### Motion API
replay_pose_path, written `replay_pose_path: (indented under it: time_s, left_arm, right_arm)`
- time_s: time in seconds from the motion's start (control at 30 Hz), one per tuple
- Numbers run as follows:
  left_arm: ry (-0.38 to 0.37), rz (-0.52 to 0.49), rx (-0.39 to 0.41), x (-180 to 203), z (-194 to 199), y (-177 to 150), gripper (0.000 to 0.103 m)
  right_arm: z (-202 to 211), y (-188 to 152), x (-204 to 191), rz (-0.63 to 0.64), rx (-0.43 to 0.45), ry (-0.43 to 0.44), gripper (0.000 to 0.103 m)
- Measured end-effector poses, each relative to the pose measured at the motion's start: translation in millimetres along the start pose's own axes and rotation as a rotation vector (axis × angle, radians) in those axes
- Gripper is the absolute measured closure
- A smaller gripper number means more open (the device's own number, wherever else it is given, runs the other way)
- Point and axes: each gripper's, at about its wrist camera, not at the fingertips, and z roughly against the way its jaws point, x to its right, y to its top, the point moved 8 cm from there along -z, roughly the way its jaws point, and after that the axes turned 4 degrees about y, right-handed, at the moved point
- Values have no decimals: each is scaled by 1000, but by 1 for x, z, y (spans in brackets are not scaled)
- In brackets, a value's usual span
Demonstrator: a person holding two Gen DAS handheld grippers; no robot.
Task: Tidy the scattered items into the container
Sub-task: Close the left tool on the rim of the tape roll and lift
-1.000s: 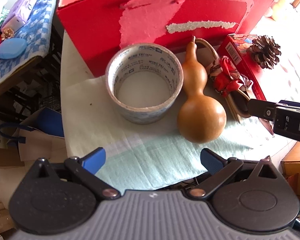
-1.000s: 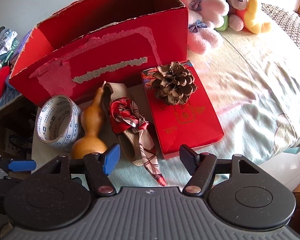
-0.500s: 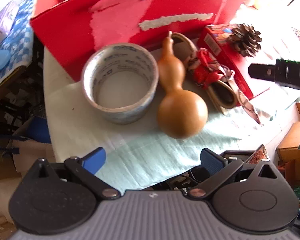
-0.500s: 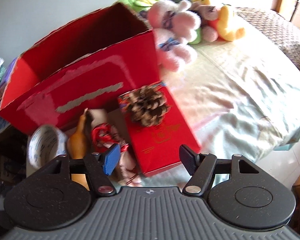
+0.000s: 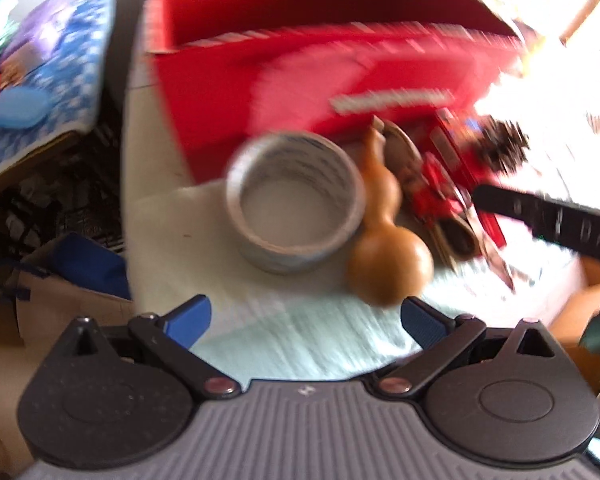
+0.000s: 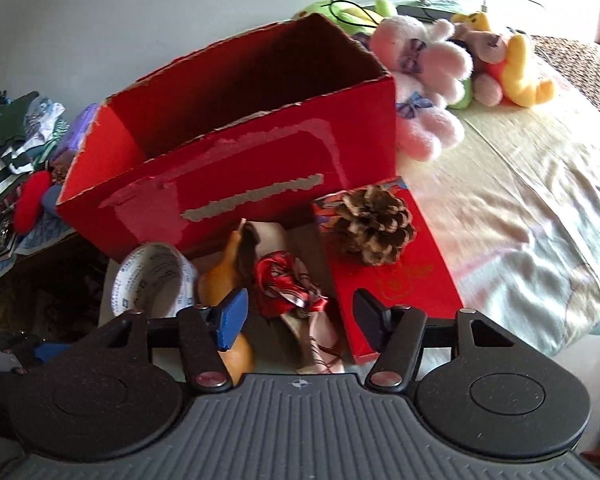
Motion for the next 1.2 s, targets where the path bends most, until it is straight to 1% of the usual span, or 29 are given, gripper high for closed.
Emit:
replay_pose_path:
  time_s: [0.07,0.13,0.17,0.2,0.23,0.27,0.3,0.37,0.5,0.57,0.6,0.67,0.7,0.73,0.77,0.83,0.93,1.0,1.1,1.17,1.2]
  left_arm:
    - [-8,59,25,-14,6,2,2]
    - [7,112,45,-24,7,8,3]
    - [15,138,46,-30,6,10,4]
    - [15,162,42,-32,2,10,6]
    - [7,184,33,-34,-2,11,13]
    - [-5,201,24,-35,-5,13,23]
    - [-17,218,19,-37,-6,14,28]
    - [-37,252,19,-38,-6,15,31]
    - [-20,302,24,-46,-7,24,33]
    - [-25,322,9,-49,-13,26,43]
    - [-32,326,0,-49,-16,26,44]
    - [-44,334,-13,-48,-20,28,52]
    - [-45,334,-17,-47,-22,29,54]
    - [-42,333,-22,-46,-24,30,56]
    - [-38,334,-27,-45,-26,31,57]
    - [-35,342,-42,-44,-31,30,55]
    - [-38,342,-55,-43,-37,29,54]
    - [-27,316,-51,-41,-38,30,55]
    - [-5,268,-38,-37,-39,30,54]
    - [5,242,-27,-33,-42,31,56]
    - [13,227,-24,-32,-42,30,56]
  right_arm:
    - [-4,2,-9,28,1,41,47]
    - [-9,4,-18,60,3,84,52]
    - [-11,5,-24,83,3,106,57]
    - [-14,6,-31,109,2,128,59]
    - [-17,8,-37,137,0,150,60]
    - [-20,10,-44,164,1,174,67]
    - [-23,12,-50,193,4,200,71]
    - [-30,15,-61,247,8,235,75]
    - [-44,19,-74,308,-26,294,79]
    - [-49,20,-75,322,-55,318,83]
    - [-51,20,-74,324,-68,330,86]
    - [-58,22,-75,324,-94,341,90]
    - [-61,23,-76,327,-103,338,93]
    - [-62,25,-76,328,-104,341,93]
    - [-64,27,-77,330,-110,346,94]
    - [-64,27,-79,340,-115,353,94]
    - [-62,26,-78,335,-114,348,95]
    - [-62,26,-77,341,-103,332,82]
    - [-68,24,-74,327,-121,288,79]
    - [-72,21,-74,315,-148,286,80]
    - [-73,19,-73,306,-159,290,85]
